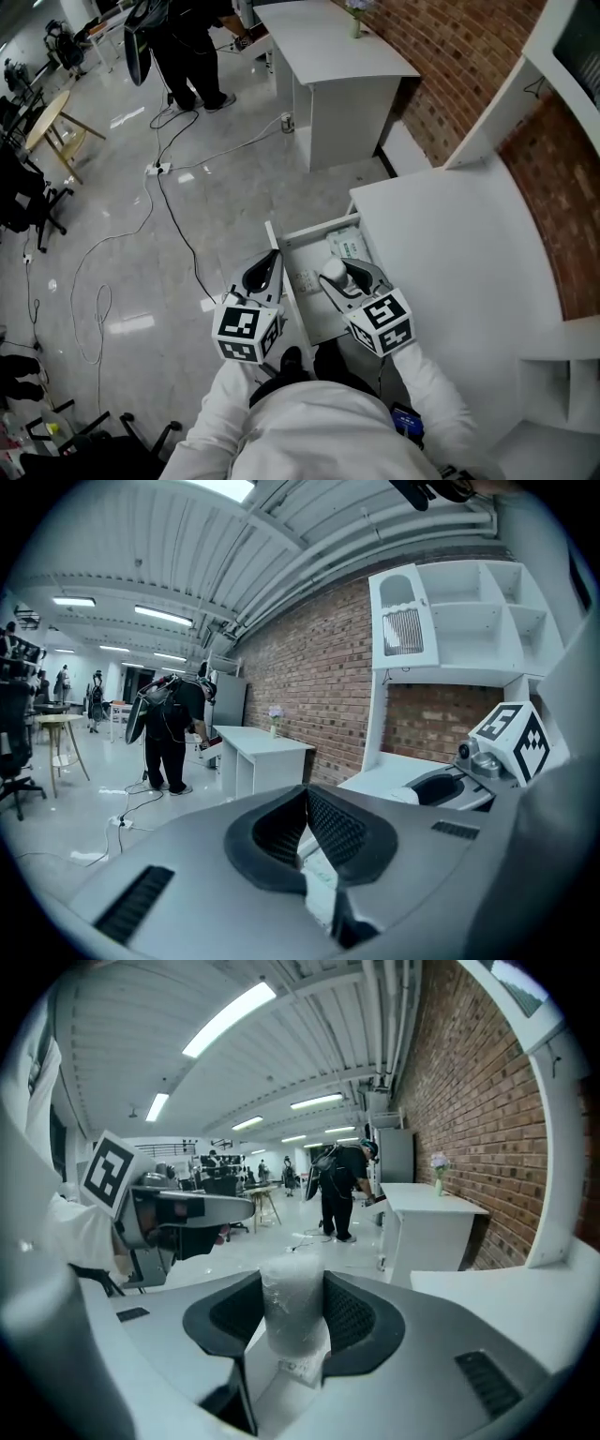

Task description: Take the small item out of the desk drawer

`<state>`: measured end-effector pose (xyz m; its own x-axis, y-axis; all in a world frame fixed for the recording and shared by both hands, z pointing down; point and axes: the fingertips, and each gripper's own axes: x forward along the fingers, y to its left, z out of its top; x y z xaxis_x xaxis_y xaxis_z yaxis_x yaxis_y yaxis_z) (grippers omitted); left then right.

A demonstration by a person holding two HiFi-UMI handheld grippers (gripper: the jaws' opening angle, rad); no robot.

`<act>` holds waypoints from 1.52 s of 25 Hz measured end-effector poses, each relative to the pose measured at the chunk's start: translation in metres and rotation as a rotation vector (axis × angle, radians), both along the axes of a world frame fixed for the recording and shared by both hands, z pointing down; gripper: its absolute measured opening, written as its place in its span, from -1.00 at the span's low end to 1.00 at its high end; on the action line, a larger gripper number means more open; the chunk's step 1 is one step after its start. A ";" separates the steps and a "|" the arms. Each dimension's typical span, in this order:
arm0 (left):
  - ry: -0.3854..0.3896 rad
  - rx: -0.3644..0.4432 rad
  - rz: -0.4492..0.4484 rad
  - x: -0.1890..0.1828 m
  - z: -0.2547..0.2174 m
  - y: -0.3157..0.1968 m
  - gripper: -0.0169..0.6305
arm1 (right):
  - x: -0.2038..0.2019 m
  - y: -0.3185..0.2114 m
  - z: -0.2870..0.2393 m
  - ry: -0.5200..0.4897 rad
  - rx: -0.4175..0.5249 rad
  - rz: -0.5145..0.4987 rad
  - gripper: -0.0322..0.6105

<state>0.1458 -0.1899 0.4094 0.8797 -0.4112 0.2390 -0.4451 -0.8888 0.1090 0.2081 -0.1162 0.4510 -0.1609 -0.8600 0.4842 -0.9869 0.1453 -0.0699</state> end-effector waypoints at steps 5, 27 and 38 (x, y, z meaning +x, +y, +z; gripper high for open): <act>0.010 0.006 0.044 0.004 -0.004 0.001 -0.89 | 0.011 0.005 -0.022 -0.034 0.065 0.093 -0.26; 0.030 0.013 0.129 -0.001 -0.013 0.001 -0.89 | 0.024 0.032 -0.085 -0.055 0.272 0.319 -0.26; 0.037 0.013 0.145 -0.002 -0.012 -0.003 -0.89 | 0.028 0.040 -0.090 -0.018 0.320 0.393 -0.27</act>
<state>0.1438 -0.1928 0.3975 0.9381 -0.2821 0.2011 -0.3079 -0.9449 0.1111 0.2362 -0.0766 0.3611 0.1984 -0.9622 0.1867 -0.9705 -0.2195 -0.1000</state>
